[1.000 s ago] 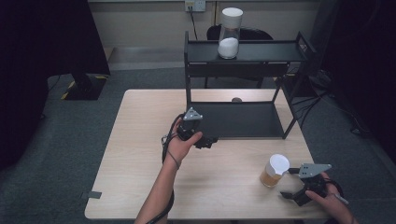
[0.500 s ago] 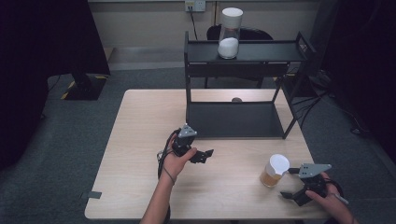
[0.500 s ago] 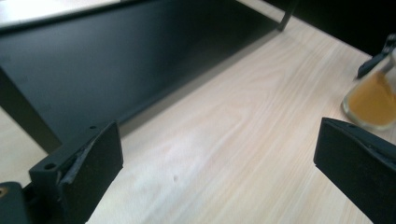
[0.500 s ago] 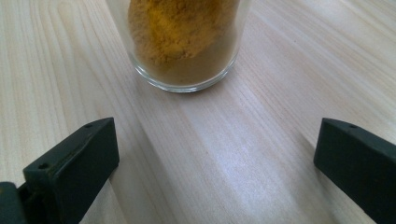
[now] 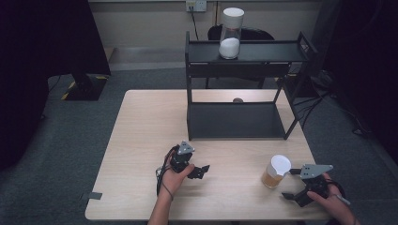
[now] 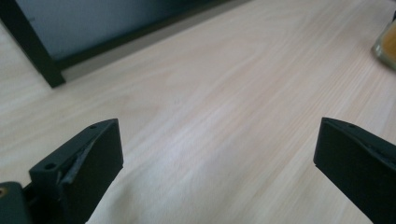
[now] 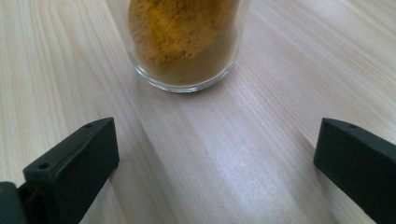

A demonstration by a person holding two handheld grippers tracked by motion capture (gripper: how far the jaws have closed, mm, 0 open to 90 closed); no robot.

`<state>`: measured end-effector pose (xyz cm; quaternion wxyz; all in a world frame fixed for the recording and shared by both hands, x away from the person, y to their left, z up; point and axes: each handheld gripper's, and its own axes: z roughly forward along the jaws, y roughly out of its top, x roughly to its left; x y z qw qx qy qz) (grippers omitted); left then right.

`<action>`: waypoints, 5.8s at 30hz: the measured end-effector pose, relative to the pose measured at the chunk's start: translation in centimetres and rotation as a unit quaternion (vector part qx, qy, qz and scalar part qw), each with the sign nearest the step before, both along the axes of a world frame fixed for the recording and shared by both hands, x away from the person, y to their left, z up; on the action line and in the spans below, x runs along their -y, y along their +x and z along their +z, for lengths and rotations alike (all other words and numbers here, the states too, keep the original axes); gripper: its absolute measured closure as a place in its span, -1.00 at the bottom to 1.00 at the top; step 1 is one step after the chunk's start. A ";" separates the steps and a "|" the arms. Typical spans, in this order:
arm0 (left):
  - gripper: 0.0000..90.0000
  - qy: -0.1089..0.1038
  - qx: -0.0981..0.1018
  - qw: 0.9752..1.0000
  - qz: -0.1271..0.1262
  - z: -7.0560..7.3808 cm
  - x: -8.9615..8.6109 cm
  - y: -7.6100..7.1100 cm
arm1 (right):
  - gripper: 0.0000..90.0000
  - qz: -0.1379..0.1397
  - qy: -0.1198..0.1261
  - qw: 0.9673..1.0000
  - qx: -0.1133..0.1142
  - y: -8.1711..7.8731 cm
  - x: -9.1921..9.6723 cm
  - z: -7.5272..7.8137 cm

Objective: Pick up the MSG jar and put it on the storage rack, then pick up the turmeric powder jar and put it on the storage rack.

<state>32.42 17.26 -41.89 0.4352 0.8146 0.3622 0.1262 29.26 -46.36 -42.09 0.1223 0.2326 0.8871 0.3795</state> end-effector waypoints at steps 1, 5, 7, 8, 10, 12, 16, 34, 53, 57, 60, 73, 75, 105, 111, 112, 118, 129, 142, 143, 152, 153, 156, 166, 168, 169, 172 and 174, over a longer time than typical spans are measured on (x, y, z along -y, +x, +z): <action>-0.98 0.006 0.002 1.000 0.003 -0.1 0.1 -0.3 | -1.00 0.000 0.000 1.000 0.000 0.0 0.0 0.0; -0.98 0.021 0.001 1.000 0.004 -0.4 0.3 -0.9 | -1.00 0.000 0.000 1.000 0.000 0.0 0.0 0.0; -0.98 0.029 -0.001 1.000 0.002 -0.6 0.4 -1.0 | -1.00 0.000 0.000 1.000 0.000 0.0 0.0 0.0; -0.98 0.035 -0.002 0.999 0.001 -0.7 0.5 -1.1 | -1.00 0.000 0.000 1.000 0.000 0.0 0.0 0.0; -0.98 0.047 -0.005 0.999 -0.001 -0.7 0.8 -1.1 | -1.00 0.000 0.000 1.000 0.000 0.0 0.0 0.0; -0.98 0.058 -0.002 0.998 -0.003 -0.6 1.2 -1.3 | -1.00 0.000 0.000 1.000 0.000 0.0 0.0 0.0; -1.00 0.083 0.008 0.996 -0.011 -0.4 1.9 -1.5 | -1.00 0.000 -0.001 1.000 0.000 0.0 0.0 0.0; -1.00 0.082 0.008 0.997 -0.010 -0.4 1.9 -1.6 | -1.00 -0.009 0.000 1.000 -0.002 -0.1 -0.3 0.1; -1.00 0.082 0.008 0.997 -0.010 -0.4 1.9 -1.6 | -0.98 0.016 0.029 0.999 -0.007 1.1 -1.3 1.4; -1.00 0.082 0.008 0.997 -0.010 -0.4 1.9 -1.6 | -0.98 0.022 0.039 0.999 -0.005 1.3 -1.9 1.3; -1.00 0.082 0.008 0.997 -0.010 -0.4 1.9 -1.6 | -0.97 0.025 0.051 0.998 -0.006 1.6 -2.2 1.2; -1.00 0.082 0.008 0.997 -0.010 -0.4 1.9 -1.6 | -0.49 0.023 0.114 0.993 0.006 1.7 -2.1 0.2; -1.00 0.082 0.008 0.997 -0.010 -0.4 1.9 -1.6 | -0.38 0.019 0.121 0.992 0.016 1.5 -2.0 -0.2; -1.00 0.082 0.008 0.997 -0.010 -0.4 1.9 -1.6 | -0.32 -0.034 0.093 0.994 0.043 5.1 -4.8 2.9; -1.00 0.082 0.008 0.997 -0.010 -0.4 1.9 -1.6 | -0.33 -0.034 0.084 0.995 0.041 6.9 -5.4 3.8; -1.00 0.082 0.008 0.997 -0.010 -0.4 1.9 -1.6 | -0.32 -0.035 0.085 0.995 0.041 7.1 -5.5 3.9; -1.00 0.082 0.009 0.997 -0.010 -0.4 1.9 -1.6 | -0.32 -0.035 0.091 0.995 0.036 8.4 -5.9 4.4; -1.00 0.082 0.008 0.997 -0.010 -0.4 1.9 -1.6 | -0.32 -0.041 0.088 0.994 0.042 10.3 -6.7 7.2; -1.00 0.082 0.008 0.997 -0.010 -0.4 1.9 -1.6 | -0.32 -0.029 0.084 0.995 0.042 12.1 -7.4 11.0; -1.00 0.082 0.008 0.997 -0.010 -0.4 1.9 -1.6 | -0.32 -0.029 0.083 0.995 0.042 12.2 -7.4 11.2; -1.00 0.082 0.008 0.997 -0.010 -0.4 1.9 -1.6 | -0.32 -0.029 0.082 0.995 0.046 13.3 -7.4 14.2; -1.00 0.082 0.008 0.997 -0.010 -0.4 1.9 -1.6 | -0.32 -0.029 0.081 0.995 0.048 13.4 -7.4 14.5; -1.00 0.082 0.008 0.997 -0.010 -0.4 1.9 -1.6 | -0.32 -0.028 0.079 0.995 0.048 13.7 -7.5 15.2; -1.00 0.082 0.008 0.997 -0.010 -0.4 1.9 -1.6 | -0.32 -0.026 0.082 0.995 0.049 14.5 -7.6 17.5; -1.00 0.082 0.008 0.997 -0.010 -0.4 1.9 -1.6 | -0.32 -0.028 0.083 0.995 0.050 14.7 -7.5 18.0; -1.00 0.082 0.008 0.997 -0.010 -0.4 1.9 -1.5 | -0.32 -0.028 0.083 0.995 0.051 14.8 -7.4 18.4; -1.00 0.082 0.008 0.997 -0.010 -0.4 1.9 -1.6 | -0.32 -0.031 0.085 0.995 0.053 15.0 -7.3 19.3; -1.00 0.081 0.008 0.997 -0.009 -0.4 1.9 -1.6 | -0.32 -0.031 0.085 0.994 0.056 15.1 -7.2 19.9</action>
